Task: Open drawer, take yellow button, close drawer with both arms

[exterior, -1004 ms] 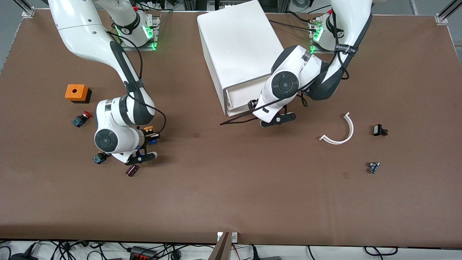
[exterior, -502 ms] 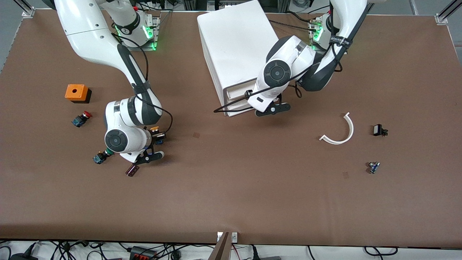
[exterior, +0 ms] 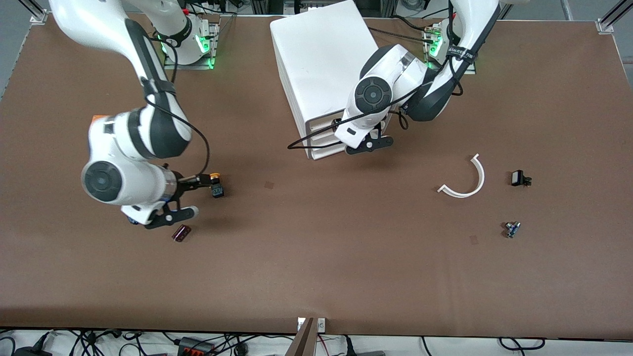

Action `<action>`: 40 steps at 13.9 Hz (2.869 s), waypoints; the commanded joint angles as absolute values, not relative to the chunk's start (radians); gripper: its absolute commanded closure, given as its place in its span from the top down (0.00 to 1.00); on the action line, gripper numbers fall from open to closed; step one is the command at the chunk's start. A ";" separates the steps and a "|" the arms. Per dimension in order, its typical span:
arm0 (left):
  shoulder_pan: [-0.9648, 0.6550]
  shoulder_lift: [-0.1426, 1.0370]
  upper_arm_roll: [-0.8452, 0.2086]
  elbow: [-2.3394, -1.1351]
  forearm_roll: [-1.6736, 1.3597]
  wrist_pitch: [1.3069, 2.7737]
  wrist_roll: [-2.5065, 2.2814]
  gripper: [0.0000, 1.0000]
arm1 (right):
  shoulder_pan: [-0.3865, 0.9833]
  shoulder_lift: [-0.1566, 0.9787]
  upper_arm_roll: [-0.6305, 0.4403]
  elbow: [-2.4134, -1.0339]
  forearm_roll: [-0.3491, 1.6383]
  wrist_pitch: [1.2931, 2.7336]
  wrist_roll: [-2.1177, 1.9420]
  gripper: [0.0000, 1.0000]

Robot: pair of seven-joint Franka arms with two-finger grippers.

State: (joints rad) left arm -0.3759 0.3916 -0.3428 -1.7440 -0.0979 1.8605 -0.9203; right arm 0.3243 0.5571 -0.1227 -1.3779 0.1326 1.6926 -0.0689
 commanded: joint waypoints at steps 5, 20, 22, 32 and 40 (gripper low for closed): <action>-0.376 0.353 -0.359 -1.776 -0.086 1.870 -0.951 1.00 | 0.318 0.476 -0.198 -1.236 0.084 1.508 -0.075 1.00; -0.209 0.333 -0.348 -1.594 0.202 1.829 -0.666 1.00 | 0.293 0.398 -0.350 -1.161 0.097 1.525 -0.075 1.00; -0.143 0.333 -0.345 -1.551 0.202 1.812 -0.530 1.00 | 0.278 0.362 -0.344 -1.175 0.098 1.525 -0.069 1.00; 0.013 0.197 -0.152 -1.458 -0.016 1.617 0.072 1.00 | -0.049 0.215 -0.091 -1.290 0.051 1.520 -0.069 1.00; -0.040 -0.026 -0.032 -1.761 -0.014 1.796 0.181 1.00 | -0.023 0.149 -0.089 -1.405 -0.001 1.549 -0.020 1.00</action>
